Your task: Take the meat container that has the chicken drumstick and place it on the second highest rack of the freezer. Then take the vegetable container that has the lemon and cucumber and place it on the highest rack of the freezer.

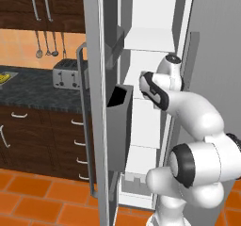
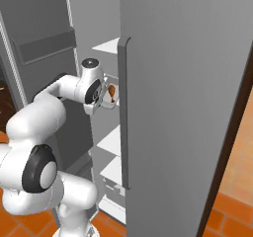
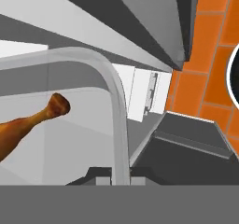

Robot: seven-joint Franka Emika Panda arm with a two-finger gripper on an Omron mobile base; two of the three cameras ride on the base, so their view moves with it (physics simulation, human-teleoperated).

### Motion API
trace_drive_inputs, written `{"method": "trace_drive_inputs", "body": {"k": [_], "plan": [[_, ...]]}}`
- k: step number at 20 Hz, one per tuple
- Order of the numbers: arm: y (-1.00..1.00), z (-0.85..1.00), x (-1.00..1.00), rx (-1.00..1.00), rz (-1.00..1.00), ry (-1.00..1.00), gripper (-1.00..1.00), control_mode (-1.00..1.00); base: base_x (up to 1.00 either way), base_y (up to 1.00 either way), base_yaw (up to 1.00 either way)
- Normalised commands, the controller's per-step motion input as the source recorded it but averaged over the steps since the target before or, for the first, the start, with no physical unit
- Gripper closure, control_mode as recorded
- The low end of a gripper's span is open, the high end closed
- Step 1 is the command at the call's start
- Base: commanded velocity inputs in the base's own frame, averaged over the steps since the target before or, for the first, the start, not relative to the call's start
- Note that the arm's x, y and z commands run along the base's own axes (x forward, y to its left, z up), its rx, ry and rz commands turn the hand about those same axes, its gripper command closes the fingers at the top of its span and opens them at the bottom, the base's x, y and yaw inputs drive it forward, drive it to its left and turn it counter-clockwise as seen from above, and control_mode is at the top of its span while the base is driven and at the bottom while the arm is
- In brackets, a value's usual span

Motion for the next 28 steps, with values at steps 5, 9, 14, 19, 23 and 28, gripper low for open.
{"method": "trace_drive_inputs", "body": {"k": [5, 9, 14, 19, 23, 28], "plan": [[-0.03, -0.05, 0.36, 0.0, 0.0, 0.0, 1.0, -1.0, 0.0, 0.0, 0.0], [-0.15, -0.06, 0.2, 0.01, 0.0, 0.0, 1.0, -1.0, 0.0, 0.0, 0.0], [-0.03, -0.28, 0.17, 0.06, 0.0, 0.01, 1.0, -1.0, 0.0, 0.0, 0.0], [0.0, -0.36, 0.2, 0.06, 0.0, 0.01, 1.0, -1.0, 0.0, 0.0, 0.0], [-0.01, -0.09, 0.47, 0.02, 0.0, 0.0, 1.0, -1.0, 0.0, 0.0, 0.0], [0.0, -0.05, 0.65, 0.0, 0.0, 0.01, 1.0, -1.0, 0.0, 0.0, 0.0]]}}
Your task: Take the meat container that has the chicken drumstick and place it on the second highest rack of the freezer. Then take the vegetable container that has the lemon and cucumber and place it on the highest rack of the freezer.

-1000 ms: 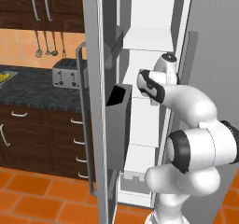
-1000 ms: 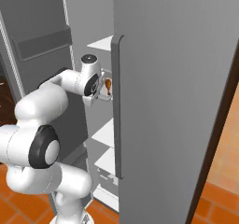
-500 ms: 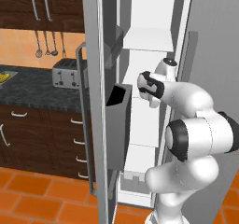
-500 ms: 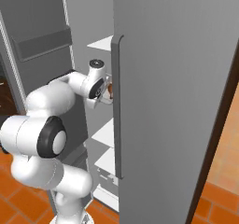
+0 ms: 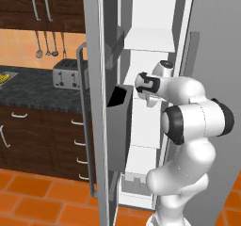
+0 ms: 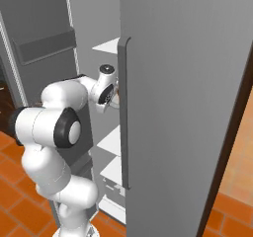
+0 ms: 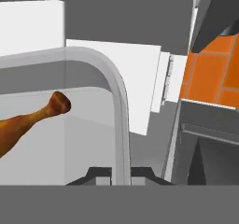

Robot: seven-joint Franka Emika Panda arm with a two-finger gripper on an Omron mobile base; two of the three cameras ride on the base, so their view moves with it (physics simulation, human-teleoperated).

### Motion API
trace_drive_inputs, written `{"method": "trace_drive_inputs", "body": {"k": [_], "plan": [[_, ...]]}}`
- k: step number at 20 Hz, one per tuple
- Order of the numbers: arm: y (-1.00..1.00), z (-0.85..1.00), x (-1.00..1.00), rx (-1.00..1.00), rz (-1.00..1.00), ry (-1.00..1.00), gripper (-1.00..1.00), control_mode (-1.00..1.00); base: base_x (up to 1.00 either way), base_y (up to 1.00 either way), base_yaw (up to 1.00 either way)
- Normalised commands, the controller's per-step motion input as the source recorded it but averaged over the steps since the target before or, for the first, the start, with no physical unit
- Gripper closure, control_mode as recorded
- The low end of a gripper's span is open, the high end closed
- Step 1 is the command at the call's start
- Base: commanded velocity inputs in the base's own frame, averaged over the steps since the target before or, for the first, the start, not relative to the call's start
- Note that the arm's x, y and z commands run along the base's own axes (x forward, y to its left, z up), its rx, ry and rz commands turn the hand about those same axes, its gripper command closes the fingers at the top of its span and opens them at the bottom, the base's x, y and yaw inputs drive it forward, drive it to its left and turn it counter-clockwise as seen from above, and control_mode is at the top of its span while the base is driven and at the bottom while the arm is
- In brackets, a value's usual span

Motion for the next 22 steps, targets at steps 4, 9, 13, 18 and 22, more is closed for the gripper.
{"method": "trace_drive_inputs", "body": {"k": [4, 9, 13, 18, 22], "plan": [[0.0, 0.0, 0.67, 0.0, 0.0, 0.08, 1.0, -1.0, 0.0, 0.0, 0.0], [0.0, -0.13, 0.42, 0.01, 0.0, 0.11, 1.0, -1.0, 0.0, 0.0, 0.0], [0.0, -0.24, 0.31, 0.01, -0.01, 0.08, 1.0, -1.0, 0.0, 0.0, 0.0], [-0.02, -0.15, 0.52, 0.02, -0.03, 0.03, 1.0, -1.0, 0.0, 0.0, 0.0], [-0.09, -0.24, 0.53, 0.0, -0.03, 0.0, 1.0, -1.0, 0.0, 0.0, 0.0]]}}
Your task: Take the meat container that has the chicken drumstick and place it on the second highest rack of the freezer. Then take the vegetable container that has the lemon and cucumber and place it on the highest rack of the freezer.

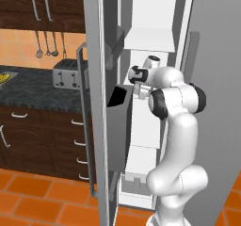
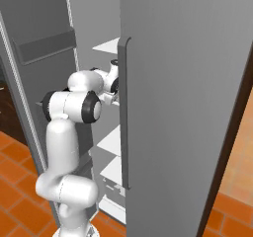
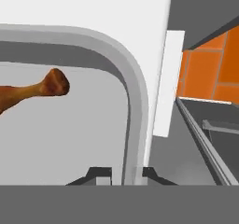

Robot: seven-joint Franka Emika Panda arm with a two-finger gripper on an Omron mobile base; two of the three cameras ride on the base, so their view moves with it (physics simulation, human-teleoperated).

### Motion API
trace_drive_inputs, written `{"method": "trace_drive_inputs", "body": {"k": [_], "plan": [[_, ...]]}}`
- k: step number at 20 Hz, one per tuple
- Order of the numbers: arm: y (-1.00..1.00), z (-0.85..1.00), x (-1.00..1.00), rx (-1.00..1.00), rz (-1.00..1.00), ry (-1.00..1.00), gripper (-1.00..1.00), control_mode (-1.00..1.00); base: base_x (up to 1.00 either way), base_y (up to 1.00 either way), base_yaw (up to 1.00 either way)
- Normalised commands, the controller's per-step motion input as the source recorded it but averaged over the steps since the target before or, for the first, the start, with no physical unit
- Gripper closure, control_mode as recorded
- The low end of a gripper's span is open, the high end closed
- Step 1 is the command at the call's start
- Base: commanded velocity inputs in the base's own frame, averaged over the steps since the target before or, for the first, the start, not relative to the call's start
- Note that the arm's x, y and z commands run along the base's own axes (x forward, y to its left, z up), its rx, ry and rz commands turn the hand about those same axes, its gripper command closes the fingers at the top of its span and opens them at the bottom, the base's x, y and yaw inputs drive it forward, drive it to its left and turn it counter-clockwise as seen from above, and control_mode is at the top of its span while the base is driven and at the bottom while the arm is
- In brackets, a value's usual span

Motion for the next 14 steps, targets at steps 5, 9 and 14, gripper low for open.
{"method": "trace_drive_inputs", "body": {"k": [5, 9, 14], "plan": [[0.0, -0.22, 0.16, 0.0, -0.01, 0.0, -1.0, -1.0, 0.0, 0.0, 0.0], [0.0, 0.0, -0.01, 0.0, 0.0, 0.0, -1.0, -1.0, 0.0, 0.0, 0.0], [0.08, -0.09, -0.32, 0.0, 0.0, -0.02, -1.0, -1.0, 0.0, 0.0, 0.0]]}}
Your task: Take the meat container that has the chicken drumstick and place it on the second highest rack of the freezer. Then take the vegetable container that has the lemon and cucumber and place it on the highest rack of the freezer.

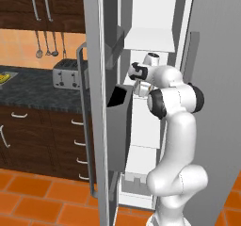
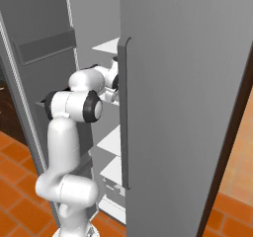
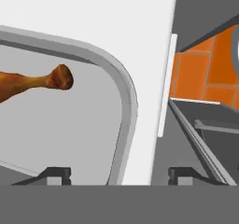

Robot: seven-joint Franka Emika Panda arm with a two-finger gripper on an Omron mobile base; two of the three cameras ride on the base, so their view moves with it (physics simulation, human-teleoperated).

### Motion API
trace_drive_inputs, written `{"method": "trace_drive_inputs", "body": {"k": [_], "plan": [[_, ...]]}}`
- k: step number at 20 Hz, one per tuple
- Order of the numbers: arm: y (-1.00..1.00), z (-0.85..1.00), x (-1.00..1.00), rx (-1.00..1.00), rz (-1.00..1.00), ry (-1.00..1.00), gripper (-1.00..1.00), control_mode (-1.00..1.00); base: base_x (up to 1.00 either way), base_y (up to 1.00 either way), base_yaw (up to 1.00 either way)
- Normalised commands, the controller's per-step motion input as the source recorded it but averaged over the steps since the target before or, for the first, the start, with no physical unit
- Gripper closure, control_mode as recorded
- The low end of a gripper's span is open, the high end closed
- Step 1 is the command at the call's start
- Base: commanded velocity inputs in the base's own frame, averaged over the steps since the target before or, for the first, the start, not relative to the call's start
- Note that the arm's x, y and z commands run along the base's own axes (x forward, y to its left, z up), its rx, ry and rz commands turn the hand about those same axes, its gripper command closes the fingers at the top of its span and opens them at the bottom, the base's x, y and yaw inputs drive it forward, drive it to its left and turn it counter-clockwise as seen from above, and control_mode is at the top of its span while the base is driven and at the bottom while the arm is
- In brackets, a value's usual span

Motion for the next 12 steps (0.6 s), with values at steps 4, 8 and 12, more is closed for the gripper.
{"method": "trace_drive_inputs", "body": {"k": [4, 8, 12], "plan": [[0.23, -0.08, -0.56, 0.0, 0.0, -0.09, -1.0, -1.0, 0.0, 0.0, 0.0], [0.31, -0.11, -0.53, 0.0, 0.0, -0.09, -1.0, -1.0, 0.0, 0.0, 0.0], [0.34, -0.06, -0.53, 0.0, 0.0, -0.11, -1.0, -1.0, 0.0, 0.0, 0.0]]}}
